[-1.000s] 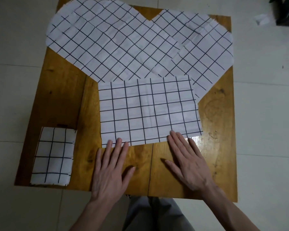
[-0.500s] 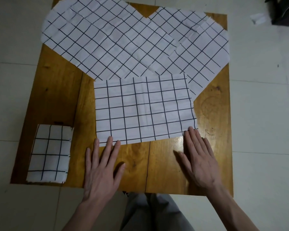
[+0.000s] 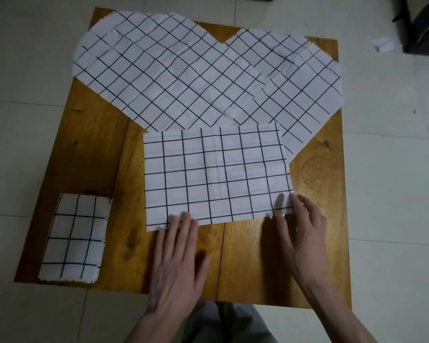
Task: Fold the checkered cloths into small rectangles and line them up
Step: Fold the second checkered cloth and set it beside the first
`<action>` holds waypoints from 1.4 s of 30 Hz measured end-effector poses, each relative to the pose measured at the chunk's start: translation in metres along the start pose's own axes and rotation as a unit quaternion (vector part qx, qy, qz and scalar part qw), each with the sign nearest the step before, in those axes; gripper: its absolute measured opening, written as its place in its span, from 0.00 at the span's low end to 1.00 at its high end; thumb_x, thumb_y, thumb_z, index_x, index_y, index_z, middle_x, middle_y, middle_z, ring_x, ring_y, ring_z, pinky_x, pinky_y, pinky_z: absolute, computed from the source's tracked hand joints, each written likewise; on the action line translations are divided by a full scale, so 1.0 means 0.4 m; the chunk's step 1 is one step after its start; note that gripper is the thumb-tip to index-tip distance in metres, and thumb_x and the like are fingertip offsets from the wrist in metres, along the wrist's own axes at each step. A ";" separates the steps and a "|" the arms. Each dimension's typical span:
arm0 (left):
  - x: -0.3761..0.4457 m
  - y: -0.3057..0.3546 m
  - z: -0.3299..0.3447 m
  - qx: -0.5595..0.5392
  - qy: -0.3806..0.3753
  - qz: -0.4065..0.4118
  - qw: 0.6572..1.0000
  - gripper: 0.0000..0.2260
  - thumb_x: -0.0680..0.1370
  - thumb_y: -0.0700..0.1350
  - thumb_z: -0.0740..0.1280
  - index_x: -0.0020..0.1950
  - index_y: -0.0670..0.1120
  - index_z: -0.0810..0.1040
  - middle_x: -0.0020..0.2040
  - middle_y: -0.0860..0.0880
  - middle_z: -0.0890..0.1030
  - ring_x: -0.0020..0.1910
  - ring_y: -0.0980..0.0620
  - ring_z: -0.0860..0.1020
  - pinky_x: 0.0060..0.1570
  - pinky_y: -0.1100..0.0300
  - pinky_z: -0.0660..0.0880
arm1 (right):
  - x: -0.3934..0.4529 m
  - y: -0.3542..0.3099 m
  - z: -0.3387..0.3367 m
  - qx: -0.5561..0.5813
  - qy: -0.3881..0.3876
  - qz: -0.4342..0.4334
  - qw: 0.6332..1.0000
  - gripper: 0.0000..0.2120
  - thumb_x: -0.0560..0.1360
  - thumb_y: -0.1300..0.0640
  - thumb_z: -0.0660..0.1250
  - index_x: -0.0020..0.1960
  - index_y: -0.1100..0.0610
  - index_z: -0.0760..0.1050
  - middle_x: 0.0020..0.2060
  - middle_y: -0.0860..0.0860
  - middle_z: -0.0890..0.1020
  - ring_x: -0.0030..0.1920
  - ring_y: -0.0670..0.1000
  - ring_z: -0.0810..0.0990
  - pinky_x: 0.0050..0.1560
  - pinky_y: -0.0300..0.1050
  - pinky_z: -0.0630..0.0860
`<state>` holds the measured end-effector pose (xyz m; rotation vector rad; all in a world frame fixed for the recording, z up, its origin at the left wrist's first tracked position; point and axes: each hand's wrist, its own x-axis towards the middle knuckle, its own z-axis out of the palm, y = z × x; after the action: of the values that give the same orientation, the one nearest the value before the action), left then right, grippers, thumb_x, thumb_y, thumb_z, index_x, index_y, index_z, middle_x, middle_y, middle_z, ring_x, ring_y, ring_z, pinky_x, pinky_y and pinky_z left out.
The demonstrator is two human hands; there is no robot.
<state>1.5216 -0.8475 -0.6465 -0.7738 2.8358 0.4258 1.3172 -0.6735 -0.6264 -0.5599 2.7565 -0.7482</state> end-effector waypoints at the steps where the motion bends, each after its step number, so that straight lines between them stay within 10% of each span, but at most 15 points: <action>1: 0.012 0.022 0.004 0.003 -0.001 0.020 1.000 0.33 0.86 0.62 0.48 0.86 0.44 0.53 0.86 0.45 0.53 0.85 0.44 0.51 0.79 0.40 0.54 | 0.012 -0.011 -0.002 0.004 0.012 0.023 1.000 0.28 0.83 0.48 0.66 0.80 0.54 0.65 0.74 0.54 0.69 0.72 0.54 0.67 0.70 0.54 0.71; 7: 0.064 0.103 0.034 0.031 -0.036 0.062 0.997 0.31 0.86 0.61 0.48 0.86 0.46 0.54 0.86 0.46 0.53 0.85 0.45 0.52 0.78 0.43 0.55 | 0.069 -0.030 -0.006 -0.079 -0.036 0.122 0.989 0.35 0.78 0.43 0.72 0.79 0.57 0.65 0.68 0.62 0.72 0.64 0.65 0.73 0.62 0.62 0.74; 19: 0.069 0.121 0.046 0.039 -0.034 0.044 0.998 0.31 0.86 0.61 0.48 0.85 0.46 0.56 0.86 0.45 0.54 0.85 0.44 0.53 0.78 0.41 0.55 | 0.097 -0.041 -0.013 0.155 -0.054 0.207 0.964 0.28 0.73 0.46 0.77 0.68 0.51 0.70 0.60 0.53 0.75 0.54 0.55 0.81 0.55 0.61 0.83; 32: 0.061 0.175 0.051 0.011 -0.024 0.038 0.999 0.30 0.86 0.61 0.50 0.85 0.47 0.57 0.86 0.46 0.55 0.85 0.46 0.53 0.78 0.41 0.54 | 0.034 -0.072 -0.011 0.500 0.070 0.303 0.809 0.25 0.76 0.67 0.75 0.68 0.50 0.74 0.51 0.52 0.81 0.45 0.44 0.81 0.47 0.36 0.77; 42: 0.040 0.190 0.061 0.007 -0.022 0.059 0.998 0.29 0.86 0.60 0.50 0.85 0.47 0.58 0.86 0.47 0.55 0.85 0.46 0.53 0.78 0.41 0.55 | 0.040 -0.031 -0.028 0.316 0.048 0.288 0.903 0.25 0.76 0.50 0.77 0.70 0.52 0.73 0.48 0.48 0.82 0.48 0.48 0.82 0.48 0.47 0.79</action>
<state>1.4708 -0.7846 -0.6561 -0.5896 2.8494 0.4346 1.3031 -0.6852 -0.6125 0.4143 2.3266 -1.4143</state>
